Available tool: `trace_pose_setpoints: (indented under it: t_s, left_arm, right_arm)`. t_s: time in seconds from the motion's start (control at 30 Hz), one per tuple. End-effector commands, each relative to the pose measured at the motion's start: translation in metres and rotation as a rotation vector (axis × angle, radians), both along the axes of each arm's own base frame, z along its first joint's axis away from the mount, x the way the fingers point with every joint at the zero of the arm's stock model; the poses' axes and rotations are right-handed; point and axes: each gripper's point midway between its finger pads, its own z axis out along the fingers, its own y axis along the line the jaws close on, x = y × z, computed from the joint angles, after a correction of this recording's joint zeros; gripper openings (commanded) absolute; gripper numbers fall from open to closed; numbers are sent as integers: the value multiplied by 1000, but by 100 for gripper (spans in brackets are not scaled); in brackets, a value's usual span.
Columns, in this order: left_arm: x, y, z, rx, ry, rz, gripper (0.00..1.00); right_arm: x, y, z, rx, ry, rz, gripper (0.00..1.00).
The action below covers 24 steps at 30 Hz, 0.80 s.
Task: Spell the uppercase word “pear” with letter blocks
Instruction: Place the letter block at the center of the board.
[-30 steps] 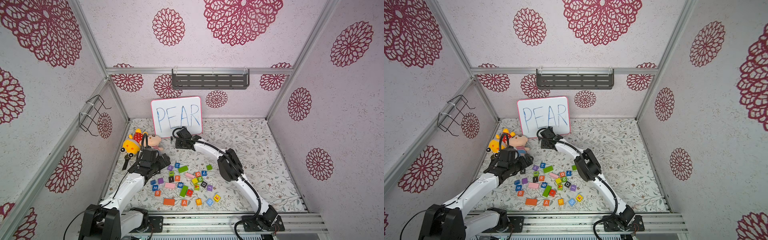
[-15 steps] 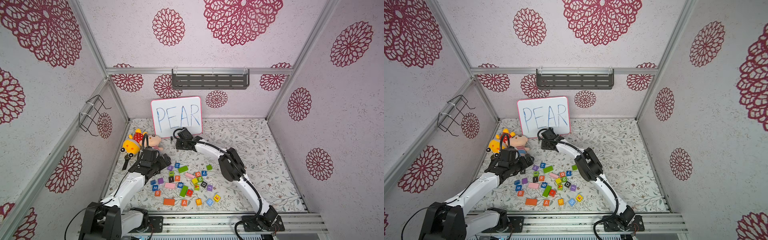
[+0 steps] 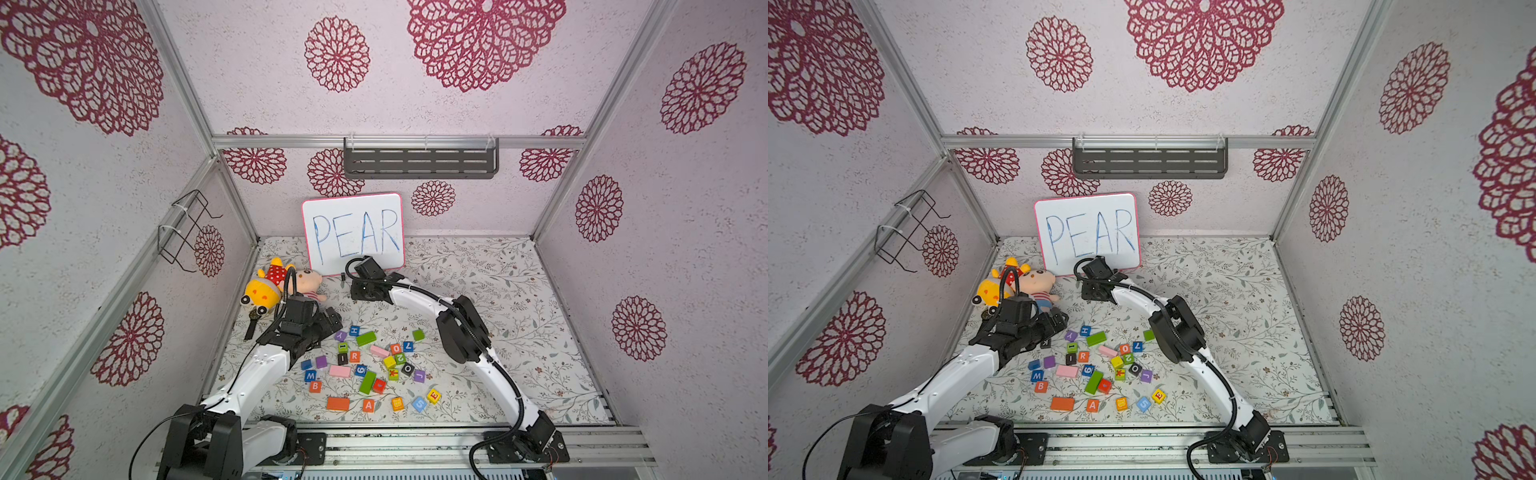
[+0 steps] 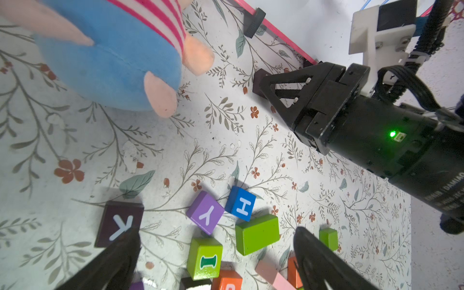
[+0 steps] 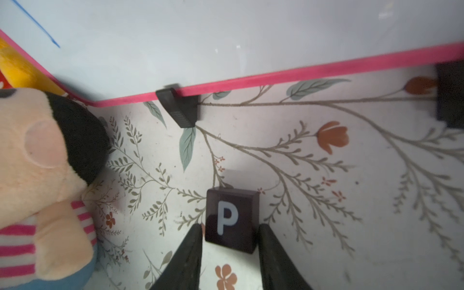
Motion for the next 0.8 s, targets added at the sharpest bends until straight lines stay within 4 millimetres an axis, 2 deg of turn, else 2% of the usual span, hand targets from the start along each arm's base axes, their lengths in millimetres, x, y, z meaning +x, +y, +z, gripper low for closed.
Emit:
trace_pose_setpoints:
  t_s: [0.0, 0.1, 0.27, 0.33, 0.4, 0.5, 0.6, 0.77]
  left_arm:
    - [5, 0, 7, -15, -29, 11, 98]
    - [6, 0, 8, -14, -30, 8, 98]
    - [5, -3, 9, -18, -17, 2, 98]
    - [2, -8, 11, -18, -3, -10, 98]
    - [-2, -14, 11, -14, 15, -28, 98]
    - [-12, -27, 10, -13, 42, -56, 98]
    - [-22, -39, 12, -26, 50, -75, 98]
    - [-39, -62, 18, -65, 53, -132, 98]
  right_arm:
    - [-3, 4, 31, 35, -26, 15, 40]
    - [-3, 0, 40, 18, -44, 19, 40]
    - [-6, -6, 81, 16, -105, 48, 41]
    - [-13, -14, 93, -5, -117, 64, 42]
    - [-27, -30, 97, -44, -112, 77, 42]
    - [-57, -70, 91, -126, -86, 79, 43]
    - [-98, -120, 77, -226, -22, 76, 43]
    - [-181, -201, 48, -416, 97, 169, 43]
